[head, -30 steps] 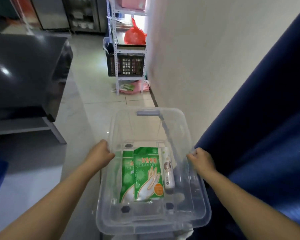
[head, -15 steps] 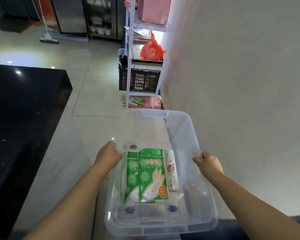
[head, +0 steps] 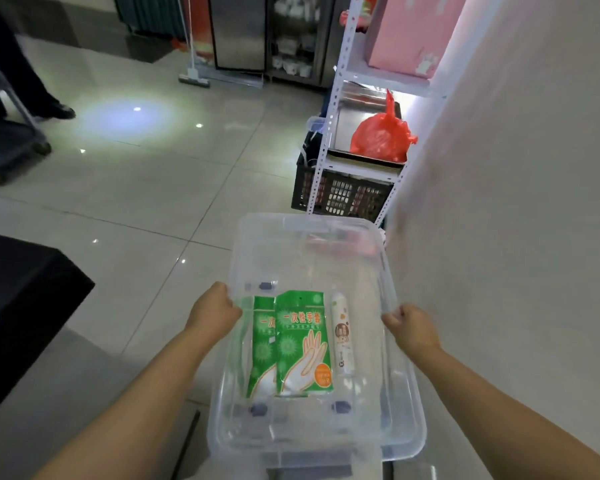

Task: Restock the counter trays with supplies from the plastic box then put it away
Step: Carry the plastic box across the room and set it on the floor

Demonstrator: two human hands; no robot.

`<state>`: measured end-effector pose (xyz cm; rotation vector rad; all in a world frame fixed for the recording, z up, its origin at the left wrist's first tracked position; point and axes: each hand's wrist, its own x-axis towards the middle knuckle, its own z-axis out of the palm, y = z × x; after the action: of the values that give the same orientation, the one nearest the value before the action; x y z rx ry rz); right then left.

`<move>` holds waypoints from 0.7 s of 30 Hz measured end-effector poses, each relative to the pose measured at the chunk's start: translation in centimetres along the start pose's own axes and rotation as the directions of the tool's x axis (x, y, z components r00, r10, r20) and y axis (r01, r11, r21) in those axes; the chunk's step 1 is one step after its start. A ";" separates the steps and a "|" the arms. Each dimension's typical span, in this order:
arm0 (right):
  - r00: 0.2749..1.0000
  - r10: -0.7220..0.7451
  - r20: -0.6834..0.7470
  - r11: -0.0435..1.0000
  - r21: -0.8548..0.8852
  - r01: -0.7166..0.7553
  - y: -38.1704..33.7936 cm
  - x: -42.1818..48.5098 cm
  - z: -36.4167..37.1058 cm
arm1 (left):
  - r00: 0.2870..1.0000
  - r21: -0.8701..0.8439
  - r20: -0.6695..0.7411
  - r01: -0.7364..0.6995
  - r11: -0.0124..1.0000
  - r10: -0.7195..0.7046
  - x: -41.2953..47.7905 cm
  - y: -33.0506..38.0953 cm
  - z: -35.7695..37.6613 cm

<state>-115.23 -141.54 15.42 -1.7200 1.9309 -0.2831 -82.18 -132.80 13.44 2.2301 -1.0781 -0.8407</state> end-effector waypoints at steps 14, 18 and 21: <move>0.987 -0.113 0.117 0.991 -0.061 0.120 -18.6 26.2 3.7 | 0.975 -0.087 -0.129 0.173 0.981 -0.184 27.1 4.8 -4.3; 0.983 -0.146 0.116 0.985 -0.073 0.155 -24.2 32.1 4.2 | 0.967 -0.054 -0.146 0.201 0.978 -0.207 34.5 6.6 -7.2; 0.981 -0.150 0.125 0.984 -0.077 0.160 -28.2 36.7 4.8 | 0.964 -0.071 -0.164 0.199 0.977 -0.208 40.1 7.7 -9.1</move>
<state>-90.32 -180.79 16.15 -1.9035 1.7506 -0.1508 -59.82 -168.10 12.57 2.3465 -0.7470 -0.7352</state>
